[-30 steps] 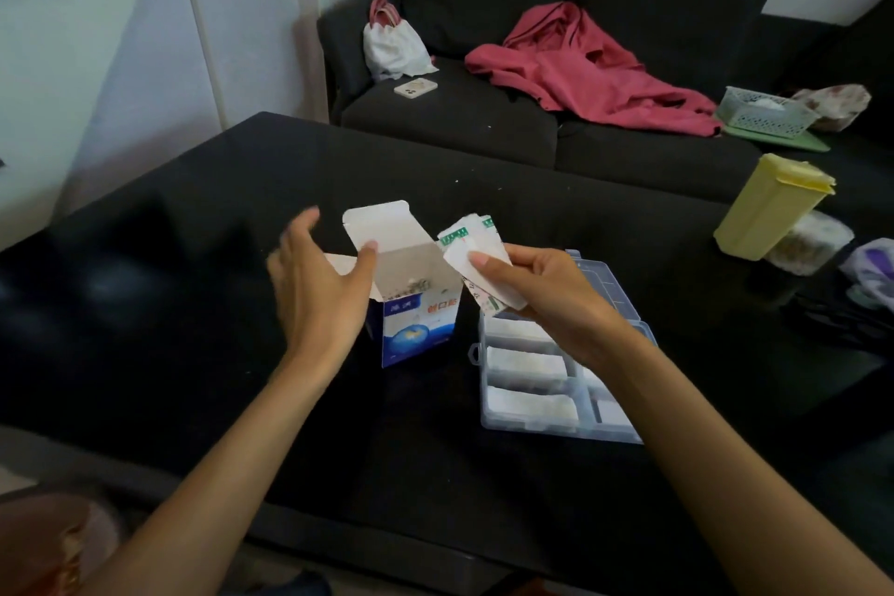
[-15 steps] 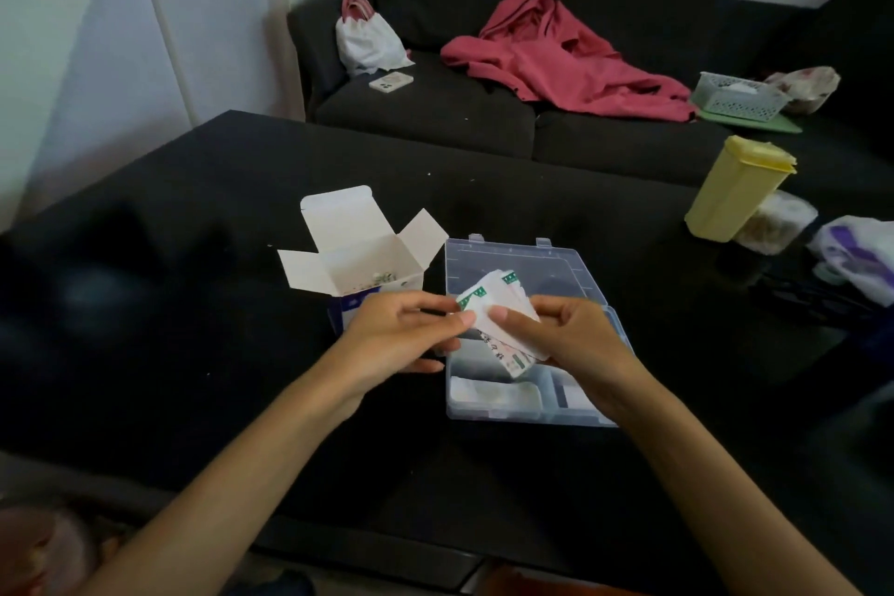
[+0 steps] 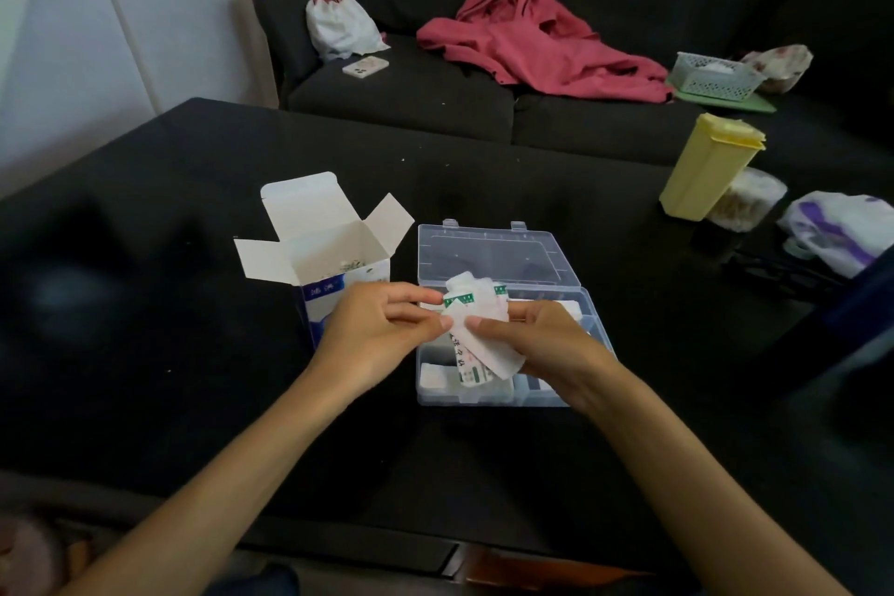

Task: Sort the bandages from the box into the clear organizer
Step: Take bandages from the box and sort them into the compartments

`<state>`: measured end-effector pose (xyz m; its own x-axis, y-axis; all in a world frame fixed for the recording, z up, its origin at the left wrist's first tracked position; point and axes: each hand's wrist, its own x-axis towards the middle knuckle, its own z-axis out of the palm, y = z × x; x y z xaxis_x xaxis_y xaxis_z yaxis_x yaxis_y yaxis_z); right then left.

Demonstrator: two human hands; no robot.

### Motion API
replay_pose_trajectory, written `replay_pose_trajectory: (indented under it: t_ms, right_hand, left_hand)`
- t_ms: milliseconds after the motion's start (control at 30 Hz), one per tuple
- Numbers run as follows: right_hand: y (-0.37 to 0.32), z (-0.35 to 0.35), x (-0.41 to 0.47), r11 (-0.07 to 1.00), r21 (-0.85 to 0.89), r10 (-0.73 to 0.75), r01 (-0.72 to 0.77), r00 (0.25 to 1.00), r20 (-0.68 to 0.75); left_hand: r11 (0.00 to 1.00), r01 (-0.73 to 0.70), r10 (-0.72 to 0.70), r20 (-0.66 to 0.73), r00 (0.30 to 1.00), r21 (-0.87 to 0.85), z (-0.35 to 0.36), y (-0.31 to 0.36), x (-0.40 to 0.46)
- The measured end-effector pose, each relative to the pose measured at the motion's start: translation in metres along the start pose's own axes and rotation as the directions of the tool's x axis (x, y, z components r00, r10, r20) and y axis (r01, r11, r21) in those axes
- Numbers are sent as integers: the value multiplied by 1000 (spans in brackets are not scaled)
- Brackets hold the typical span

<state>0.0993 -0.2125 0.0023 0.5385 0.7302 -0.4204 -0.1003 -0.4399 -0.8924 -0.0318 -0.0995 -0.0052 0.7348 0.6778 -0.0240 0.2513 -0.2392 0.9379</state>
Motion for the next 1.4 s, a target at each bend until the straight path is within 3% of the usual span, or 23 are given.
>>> replay_pose_trajectory:
  t_ms: [133, 300, 533, 700, 933, 1067, 1267, 1400]
  right_hand:
    - [-1, 0, 1, 994, 103, -16, 23, 998, -66]
    - [-4, -2, -3, 888, 422, 157, -185, 983, 99]
    - [-7, -7, -4, 770, 562, 227, -303, 953, 202]
    - [-4, -6, 2, 909, 377, 167, -179, 984, 63]
    - [-2, -14, 9, 944, 302, 128, -137, 991, 50]
    - [-3, -27, 12, 962, 266, 87, -59, 992, -95]
    - [1, -41, 14, 982, 189, 41, 9, 966, -255]
    - [2, -43, 14, 987, 157, 26, 18, 961, -275]
  left_hand:
    - [999, 25, -27, -62, 998, -37, -1, 1, 1]
    - [989, 85, -86, -3, 996, -118, -3, 7, 1]
    - [992, 48, -45, 30, 999, -113, 0, 11, 4]
    - [992, 43, -39, 41, 998, -116, 4, 10, 6]
    - [992, 47, -53, -49, 997, -120, 6, 7, 8]
    - [994, 30, -45, -151, 988, -102, 1, 3, 8]
    - [948, -49, 96, -134, 986, 313, 9, -11, 0]
    - [879, -33, 61, -44, 997, 476, 10, -13, -3]
